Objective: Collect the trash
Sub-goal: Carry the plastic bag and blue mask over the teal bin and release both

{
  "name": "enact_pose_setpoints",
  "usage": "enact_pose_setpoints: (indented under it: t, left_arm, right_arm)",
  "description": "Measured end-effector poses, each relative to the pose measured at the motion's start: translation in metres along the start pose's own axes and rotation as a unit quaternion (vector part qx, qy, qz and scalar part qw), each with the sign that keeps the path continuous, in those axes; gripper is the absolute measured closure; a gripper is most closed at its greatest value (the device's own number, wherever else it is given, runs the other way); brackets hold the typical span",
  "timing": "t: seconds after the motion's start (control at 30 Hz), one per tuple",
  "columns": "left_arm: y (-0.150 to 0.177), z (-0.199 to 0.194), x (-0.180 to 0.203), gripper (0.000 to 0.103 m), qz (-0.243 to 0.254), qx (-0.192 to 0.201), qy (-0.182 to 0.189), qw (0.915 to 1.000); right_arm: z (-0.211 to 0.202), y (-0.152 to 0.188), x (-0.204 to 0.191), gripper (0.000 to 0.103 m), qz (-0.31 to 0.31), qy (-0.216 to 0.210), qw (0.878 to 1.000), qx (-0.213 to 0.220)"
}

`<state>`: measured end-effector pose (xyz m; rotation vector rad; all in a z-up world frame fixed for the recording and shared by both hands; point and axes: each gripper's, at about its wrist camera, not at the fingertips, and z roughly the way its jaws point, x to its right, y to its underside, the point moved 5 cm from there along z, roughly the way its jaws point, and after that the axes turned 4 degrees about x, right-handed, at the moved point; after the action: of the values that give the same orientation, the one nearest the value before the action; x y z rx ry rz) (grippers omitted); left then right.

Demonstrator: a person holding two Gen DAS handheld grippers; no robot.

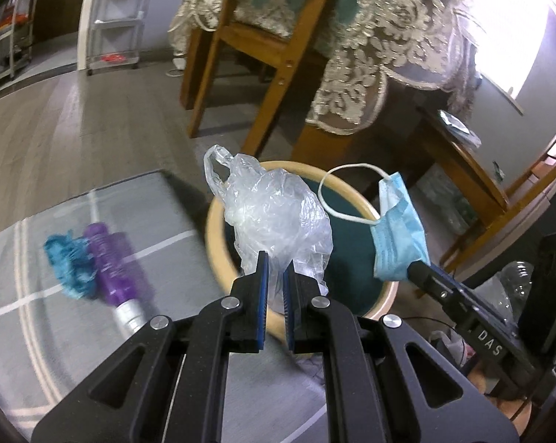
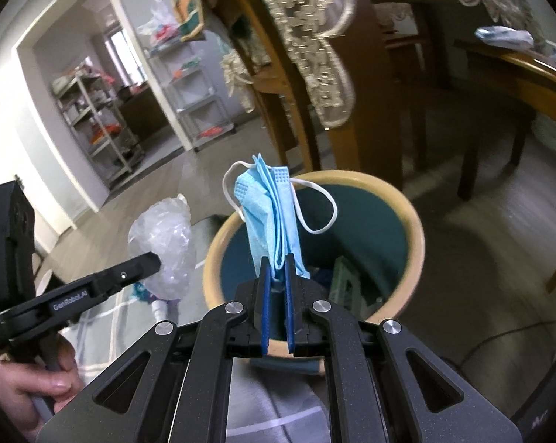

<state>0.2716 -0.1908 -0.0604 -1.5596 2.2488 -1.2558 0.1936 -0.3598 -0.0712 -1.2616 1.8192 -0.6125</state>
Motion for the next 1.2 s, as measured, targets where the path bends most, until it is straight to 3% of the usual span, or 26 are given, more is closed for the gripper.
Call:
enact_pose_setpoints:
  t: [0.27, 0.43, 0.57, 0.67, 0.93, 1.1, 1.2]
  left_arm:
    - [-0.008, 0.040, 0.027, 0.096, 0.028, -0.024, 0.022, 0.9991]
    - [0.006, 0.063, 0.024, 0.096, 0.032, -0.061, 0.021, 0.9974]
    - [0.011, 0.066, 0.017, 0.096, 0.025, -0.069, 0.015, 0.9972]
    - [0.011, 0.063, 0.011, 0.091, 0.019, -0.067, 0.010, 0.9975]
    - [0.006, 0.044, -0.001, 0.061, 0.013, -0.047, -0.004, 0.9988]
    - [0.003, 0.030, -0.012, 0.059, 0.010, -0.033, -0.014, 0.9993]
    - [-0.002, 0.020, -0.019, 0.053, 0.004, -0.020, -0.023, 0.9995]
  right_arm:
    - [0.005, -0.002, 0.017, 0.095, 0.019, 0.018, 1.000, -0.002]
    - [0.010, -0.001, 0.023, 0.095, 0.026, 0.025, 0.999, -0.007]
    - [0.015, 0.000, 0.022, 0.095, 0.024, 0.024, 0.999, -0.011]
    - [0.017, 0.001, 0.019, 0.095, 0.022, 0.024, 0.999, -0.013]
    - [0.024, 0.005, 0.020, 0.095, 0.019, 0.028, 0.999, -0.027]
    - [0.028, 0.008, 0.017, 0.095, 0.015, 0.029, 0.999, -0.036]
    - [0.032, 0.011, 0.014, 0.093, 0.007, 0.031, 0.998, -0.045]
